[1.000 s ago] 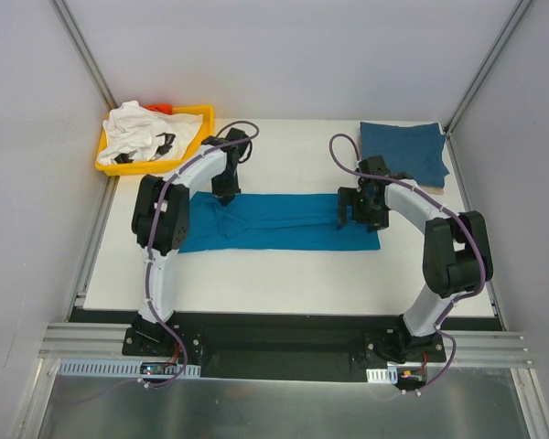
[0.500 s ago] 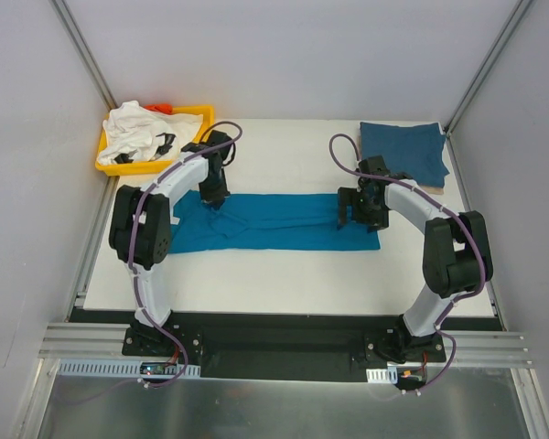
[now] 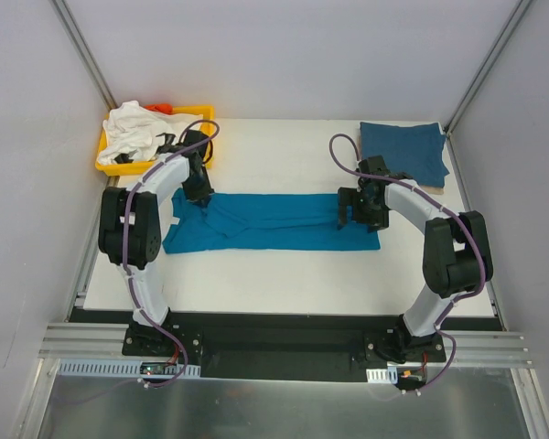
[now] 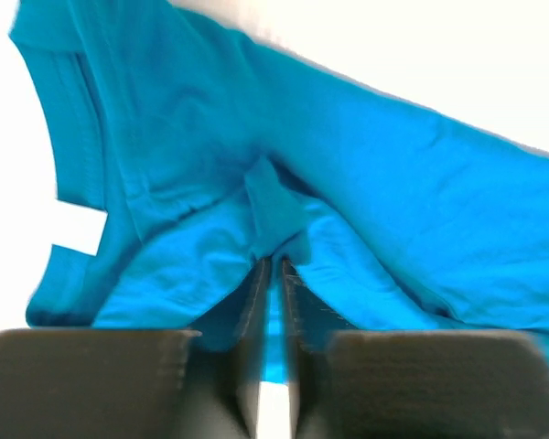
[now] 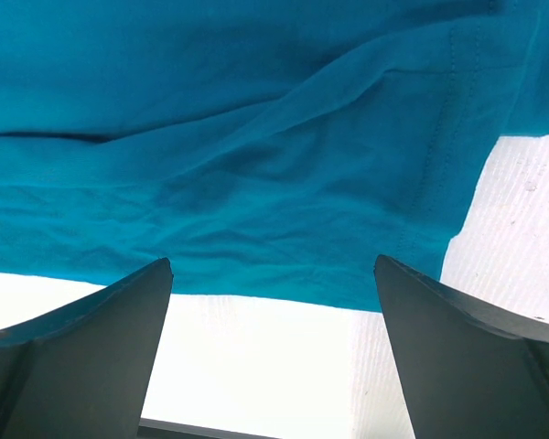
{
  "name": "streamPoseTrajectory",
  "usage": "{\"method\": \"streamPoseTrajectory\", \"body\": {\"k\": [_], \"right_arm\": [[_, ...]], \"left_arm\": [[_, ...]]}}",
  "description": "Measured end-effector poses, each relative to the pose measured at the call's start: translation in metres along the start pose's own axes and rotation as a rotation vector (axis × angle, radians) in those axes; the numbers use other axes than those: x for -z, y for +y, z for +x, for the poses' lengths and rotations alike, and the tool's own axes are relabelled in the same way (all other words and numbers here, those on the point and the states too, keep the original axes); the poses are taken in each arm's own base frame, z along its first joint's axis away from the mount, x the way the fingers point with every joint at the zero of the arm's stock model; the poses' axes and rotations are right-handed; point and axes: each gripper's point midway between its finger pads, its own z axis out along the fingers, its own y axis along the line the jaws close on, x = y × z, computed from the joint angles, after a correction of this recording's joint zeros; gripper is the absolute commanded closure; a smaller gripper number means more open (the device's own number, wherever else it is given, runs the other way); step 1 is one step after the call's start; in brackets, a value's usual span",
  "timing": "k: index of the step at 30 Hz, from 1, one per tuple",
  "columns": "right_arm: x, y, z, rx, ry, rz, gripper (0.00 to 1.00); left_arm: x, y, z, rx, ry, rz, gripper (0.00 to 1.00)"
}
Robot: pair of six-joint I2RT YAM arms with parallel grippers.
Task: Fold and stack the t-shirts
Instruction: Fold the other side of the tshirt into a rectangle
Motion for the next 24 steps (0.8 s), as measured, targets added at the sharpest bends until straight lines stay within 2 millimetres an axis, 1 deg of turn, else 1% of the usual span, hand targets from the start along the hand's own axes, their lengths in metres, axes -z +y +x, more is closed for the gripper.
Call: {"method": "streamPoseTrajectory", "body": {"k": [2,7,9,10,12,14,17,19,21,24], "right_arm": [[0.000,-0.001,0.001,-0.001,0.002,0.003,0.04],[0.003,-0.003,0.001,0.000,0.002,0.014,0.04],[0.005,-0.003,0.001,0.000,-0.004,0.017,0.04],[0.007,-0.003,0.000,0.000,-0.010,0.018,0.04],[0.010,-0.003,-0.001,0.001,-0.020,0.019,0.04],[0.013,-0.003,-0.002,0.002,-0.028,0.017,0.04],[0.017,-0.002,-0.003,0.002,-0.039,0.014,0.04],[0.019,-0.002,-0.005,0.003,-0.047,0.011,0.04],[0.021,-0.001,-0.005,0.003,-0.054,0.010,0.04],[0.021,-0.001,-0.005,0.003,-0.054,0.008,0.04]], "left_arm": [[-0.001,0.003,-0.004,0.004,-0.003,0.009,0.70],[0.002,0.013,-0.011,0.015,-0.013,0.013,0.35],[0.007,0.017,-0.015,0.015,-0.032,0.005,0.16],[0.012,0.019,-0.017,0.015,-0.045,0.003,0.01],[0.022,0.019,-0.022,0.017,-0.072,0.012,0.01],[0.035,0.015,-0.025,0.030,-0.096,0.041,0.01],[0.055,0.002,-0.026,0.037,-0.117,0.124,0.01],[0.067,-0.015,-0.023,0.020,-0.123,0.193,0.01],[0.073,-0.039,-0.014,-0.022,-0.107,0.266,0.01],[0.070,-0.076,0.008,-0.098,-0.045,0.352,0.00]]}}
